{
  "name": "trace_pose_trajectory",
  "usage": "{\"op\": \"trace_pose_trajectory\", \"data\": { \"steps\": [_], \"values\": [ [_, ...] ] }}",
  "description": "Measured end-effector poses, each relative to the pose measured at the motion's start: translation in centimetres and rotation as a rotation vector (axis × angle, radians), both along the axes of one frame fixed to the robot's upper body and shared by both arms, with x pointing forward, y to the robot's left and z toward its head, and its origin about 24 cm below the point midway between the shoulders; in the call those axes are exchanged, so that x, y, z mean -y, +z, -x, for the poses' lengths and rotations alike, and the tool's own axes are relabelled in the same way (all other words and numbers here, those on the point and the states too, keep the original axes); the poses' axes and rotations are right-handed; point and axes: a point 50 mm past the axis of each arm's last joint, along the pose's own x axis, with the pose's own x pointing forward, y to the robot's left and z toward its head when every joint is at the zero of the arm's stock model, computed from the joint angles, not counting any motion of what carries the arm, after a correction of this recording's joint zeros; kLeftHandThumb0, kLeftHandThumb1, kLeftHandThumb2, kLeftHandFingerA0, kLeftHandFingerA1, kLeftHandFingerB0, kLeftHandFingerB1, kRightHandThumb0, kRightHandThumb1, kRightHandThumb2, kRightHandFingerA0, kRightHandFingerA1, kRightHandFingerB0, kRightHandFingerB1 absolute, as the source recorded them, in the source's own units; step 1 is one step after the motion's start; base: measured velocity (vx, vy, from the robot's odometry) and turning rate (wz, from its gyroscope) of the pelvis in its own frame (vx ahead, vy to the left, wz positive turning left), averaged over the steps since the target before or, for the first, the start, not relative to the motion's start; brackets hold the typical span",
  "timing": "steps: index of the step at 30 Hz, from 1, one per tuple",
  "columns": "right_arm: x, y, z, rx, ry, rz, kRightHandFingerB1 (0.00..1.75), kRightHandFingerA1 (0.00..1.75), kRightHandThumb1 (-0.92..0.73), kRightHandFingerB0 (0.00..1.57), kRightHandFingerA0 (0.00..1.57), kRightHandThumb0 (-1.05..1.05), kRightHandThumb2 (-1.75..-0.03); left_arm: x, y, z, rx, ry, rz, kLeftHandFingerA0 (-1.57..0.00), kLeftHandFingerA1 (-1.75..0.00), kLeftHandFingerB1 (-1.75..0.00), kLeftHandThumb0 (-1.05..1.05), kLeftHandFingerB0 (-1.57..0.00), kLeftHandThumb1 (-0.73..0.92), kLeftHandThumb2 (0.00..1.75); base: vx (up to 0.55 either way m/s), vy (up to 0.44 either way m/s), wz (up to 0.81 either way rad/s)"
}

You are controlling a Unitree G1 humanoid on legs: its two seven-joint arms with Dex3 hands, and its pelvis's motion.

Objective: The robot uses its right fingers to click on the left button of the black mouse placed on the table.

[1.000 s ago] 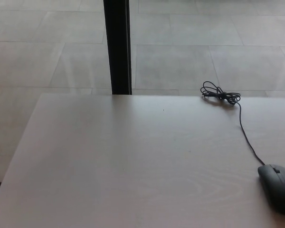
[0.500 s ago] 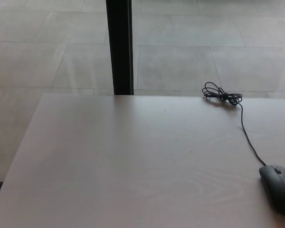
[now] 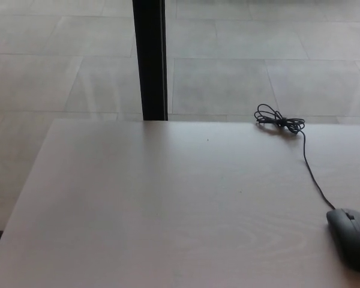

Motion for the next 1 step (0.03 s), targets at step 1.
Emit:
{"op": "trace_pose_trajectory", "data": {
  "steps": [1],
  "values": [
    [0.0,0.0,0.0,0.0,0.0,0.0,0.54,0.77,-0.7,0.38,0.84,-0.58,-1.05,0.0,0.0,0.0,0.0,0.0,0.0,-0.84,-0.56,-0.5,-0.76,-0.76,0.8,0.64,0.0,0.0,0.0]
  ]
}}
